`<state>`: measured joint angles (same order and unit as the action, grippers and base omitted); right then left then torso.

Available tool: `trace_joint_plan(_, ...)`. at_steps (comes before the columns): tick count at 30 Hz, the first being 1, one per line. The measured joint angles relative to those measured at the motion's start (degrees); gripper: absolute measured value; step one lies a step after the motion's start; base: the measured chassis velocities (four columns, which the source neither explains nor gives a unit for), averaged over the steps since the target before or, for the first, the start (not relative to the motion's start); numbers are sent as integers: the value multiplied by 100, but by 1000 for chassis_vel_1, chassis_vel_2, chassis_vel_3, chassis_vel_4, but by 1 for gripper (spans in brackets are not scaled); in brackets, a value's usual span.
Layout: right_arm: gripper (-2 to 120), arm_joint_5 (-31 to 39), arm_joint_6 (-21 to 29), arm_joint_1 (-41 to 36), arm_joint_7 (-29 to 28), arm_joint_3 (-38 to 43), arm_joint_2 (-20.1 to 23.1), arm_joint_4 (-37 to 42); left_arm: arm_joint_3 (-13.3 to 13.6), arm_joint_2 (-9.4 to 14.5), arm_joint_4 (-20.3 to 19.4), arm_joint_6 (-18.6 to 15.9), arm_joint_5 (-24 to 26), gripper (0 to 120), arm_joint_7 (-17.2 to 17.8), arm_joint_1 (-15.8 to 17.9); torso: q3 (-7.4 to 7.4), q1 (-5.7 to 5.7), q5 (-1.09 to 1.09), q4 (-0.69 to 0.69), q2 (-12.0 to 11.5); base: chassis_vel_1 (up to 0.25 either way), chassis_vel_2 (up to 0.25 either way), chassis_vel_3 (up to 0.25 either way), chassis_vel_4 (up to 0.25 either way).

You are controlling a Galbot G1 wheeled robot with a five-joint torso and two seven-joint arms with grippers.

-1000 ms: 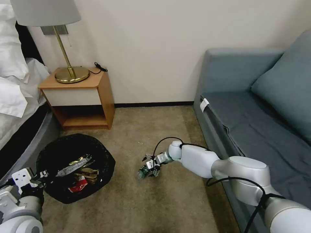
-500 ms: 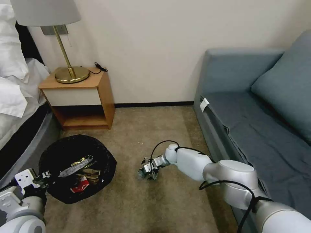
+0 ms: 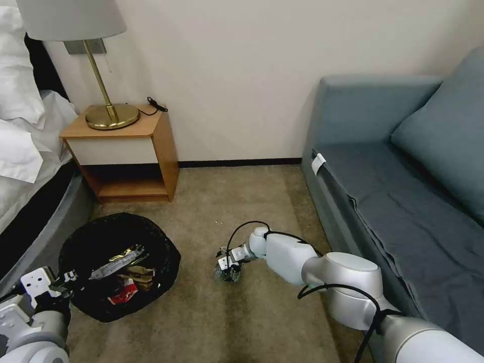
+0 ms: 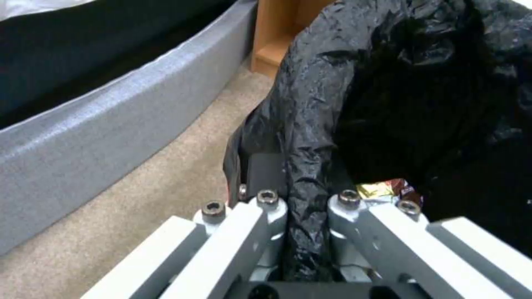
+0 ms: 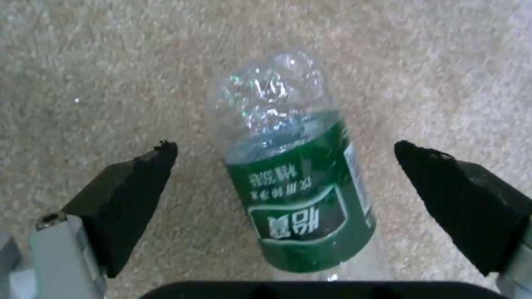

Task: Pick up the trash bin, then pick up the garbage on the floor and place it into the trash bin.

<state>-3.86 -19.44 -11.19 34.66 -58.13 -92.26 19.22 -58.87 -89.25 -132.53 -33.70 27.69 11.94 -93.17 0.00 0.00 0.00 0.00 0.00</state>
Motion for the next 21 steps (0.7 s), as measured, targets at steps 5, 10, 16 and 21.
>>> trace_joint_plan(5, 100, -4, 125, -16, -1, 6, 1, -77, 16, -12, -9, 3, 0, 3, 0, -24, 0, 0, 0, 0, 0, 0, 0, 0, 0)
trace_joint_plan(10, 100, -4, 222, -27, -38, 39, 5, -110, 21, -12, -14, 4, 0, 3, 2, -21, 0, 0, 0, 0, 0, 0, 0, 0, 0)
trace_joint_plan(16, 99, 9, 290, -29, -93, 71, 8, -144, 34, -30, -8, 5, -4, 3, 2, -20, 0, 0, 0, 0, 0, 0, 0, 0, 0)
trace_joint_plan(21, 99, 40, 328, -55, -133, 80, 9, -194, 33, -31, -8, 6, -6, 3, 5, -20, 0, 0, 0, 0, -1, 0, 0, 0, 0)
